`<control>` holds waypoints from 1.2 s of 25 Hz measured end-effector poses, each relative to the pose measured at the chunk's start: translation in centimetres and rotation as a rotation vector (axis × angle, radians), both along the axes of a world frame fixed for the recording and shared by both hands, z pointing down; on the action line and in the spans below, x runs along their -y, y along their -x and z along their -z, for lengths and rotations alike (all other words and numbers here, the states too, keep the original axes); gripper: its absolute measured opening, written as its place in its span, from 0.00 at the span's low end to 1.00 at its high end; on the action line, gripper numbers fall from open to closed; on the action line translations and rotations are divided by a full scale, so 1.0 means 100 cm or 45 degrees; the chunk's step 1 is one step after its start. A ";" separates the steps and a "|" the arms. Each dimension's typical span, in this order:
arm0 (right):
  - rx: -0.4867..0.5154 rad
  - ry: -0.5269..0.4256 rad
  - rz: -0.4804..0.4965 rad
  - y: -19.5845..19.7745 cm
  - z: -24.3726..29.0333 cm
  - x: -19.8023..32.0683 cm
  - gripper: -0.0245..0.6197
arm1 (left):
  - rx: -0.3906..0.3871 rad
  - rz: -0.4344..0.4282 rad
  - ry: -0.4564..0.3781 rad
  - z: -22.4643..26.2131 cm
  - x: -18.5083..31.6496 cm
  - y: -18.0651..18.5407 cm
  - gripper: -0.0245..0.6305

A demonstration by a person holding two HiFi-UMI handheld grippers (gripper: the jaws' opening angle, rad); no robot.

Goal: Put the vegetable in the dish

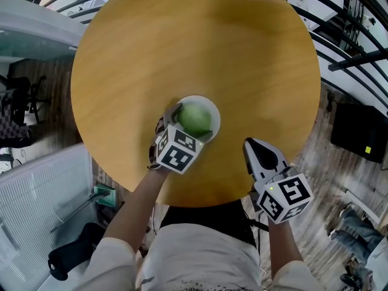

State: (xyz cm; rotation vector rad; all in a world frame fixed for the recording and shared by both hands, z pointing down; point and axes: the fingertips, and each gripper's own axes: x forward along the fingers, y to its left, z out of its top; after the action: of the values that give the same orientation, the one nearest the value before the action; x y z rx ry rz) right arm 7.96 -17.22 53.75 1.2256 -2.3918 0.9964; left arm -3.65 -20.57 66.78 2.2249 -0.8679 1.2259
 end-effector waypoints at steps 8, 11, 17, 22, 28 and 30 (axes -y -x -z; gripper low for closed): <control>-0.004 -0.037 0.021 0.005 0.016 -0.004 0.08 | -0.083 0.025 -0.054 0.046 -0.008 0.000 0.78; -0.019 -0.058 0.038 0.007 0.030 -0.007 0.08 | -0.103 0.046 -0.059 0.063 -0.018 0.003 0.78; -0.054 -0.129 0.081 0.007 0.062 -0.014 0.08 | -0.183 0.069 -0.070 0.112 -0.046 0.009 0.78; -0.085 -0.169 0.107 0.006 0.084 -0.034 0.08 | -0.295 0.154 -0.129 0.156 -0.080 0.019 0.68; -0.110 -0.196 0.117 0.010 0.108 -0.063 0.08 | -0.341 0.256 -0.212 0.189 -0.118 0.036 0.43; -0.123 -0.206 0.122 0.012 0.115 -0.073 0.08 | -0.354 0.279 -0.236 0.199 -0.129 0.042 0.37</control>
State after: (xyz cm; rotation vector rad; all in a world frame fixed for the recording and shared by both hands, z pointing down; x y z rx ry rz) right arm 6.74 -9.93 42.26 1.1706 -2.4688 0.7106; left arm -7.84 -7.67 46.88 2.2975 -1.1113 0.7411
